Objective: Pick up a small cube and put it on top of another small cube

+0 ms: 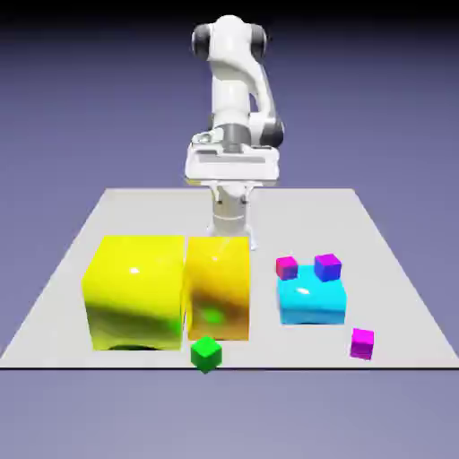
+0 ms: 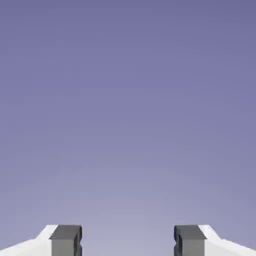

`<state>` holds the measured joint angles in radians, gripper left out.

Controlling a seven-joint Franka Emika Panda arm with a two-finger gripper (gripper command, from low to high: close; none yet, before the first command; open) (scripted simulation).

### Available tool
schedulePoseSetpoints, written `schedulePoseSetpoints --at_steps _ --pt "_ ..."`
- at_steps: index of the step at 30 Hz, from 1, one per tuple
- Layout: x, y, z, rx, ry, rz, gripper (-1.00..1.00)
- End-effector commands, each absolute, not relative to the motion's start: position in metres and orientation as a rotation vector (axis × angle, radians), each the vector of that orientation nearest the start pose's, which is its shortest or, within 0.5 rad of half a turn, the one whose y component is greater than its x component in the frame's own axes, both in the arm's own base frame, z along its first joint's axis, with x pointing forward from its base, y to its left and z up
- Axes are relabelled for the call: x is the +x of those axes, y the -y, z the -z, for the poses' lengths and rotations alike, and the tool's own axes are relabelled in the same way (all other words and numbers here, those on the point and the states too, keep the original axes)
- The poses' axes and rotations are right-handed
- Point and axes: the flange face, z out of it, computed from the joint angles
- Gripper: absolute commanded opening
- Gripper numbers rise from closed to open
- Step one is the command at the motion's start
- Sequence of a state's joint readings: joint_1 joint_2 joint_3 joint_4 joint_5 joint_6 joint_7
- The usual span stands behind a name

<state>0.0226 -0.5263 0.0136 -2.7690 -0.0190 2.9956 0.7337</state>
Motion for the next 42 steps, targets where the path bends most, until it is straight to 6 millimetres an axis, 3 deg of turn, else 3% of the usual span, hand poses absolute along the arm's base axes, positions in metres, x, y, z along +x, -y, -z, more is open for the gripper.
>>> schedulePoseSetpoints --at_steps 1,10,19,27,36,38,40,42 --pt "0.411 -0.026 -0.452 -2.599 -0.858 0.963 0.0" --pt "0.484 -0.123 -0.409 -2.998 -0.444 0.618 0.0" --pt "0.525 -0.225 -0.343 -3.272 0.016 0.253 0.0" --pt "0.536 -0.309 -0.275 -3.412 0.42 -0.072 0.0" --pt "0.526 -0.385 -0.192 -3.478 0.816 -0.444 0.0" --pt "0.521 -0.398 -0.173 -3.483 0.891 -0.53 0.0" --pt "0.52 -0.4 -0.17 -3.484 0.902 -0.545 0.0" --pt "0.516 -0.382 -0.128 -3.485 0.902 -0.544 0.0"
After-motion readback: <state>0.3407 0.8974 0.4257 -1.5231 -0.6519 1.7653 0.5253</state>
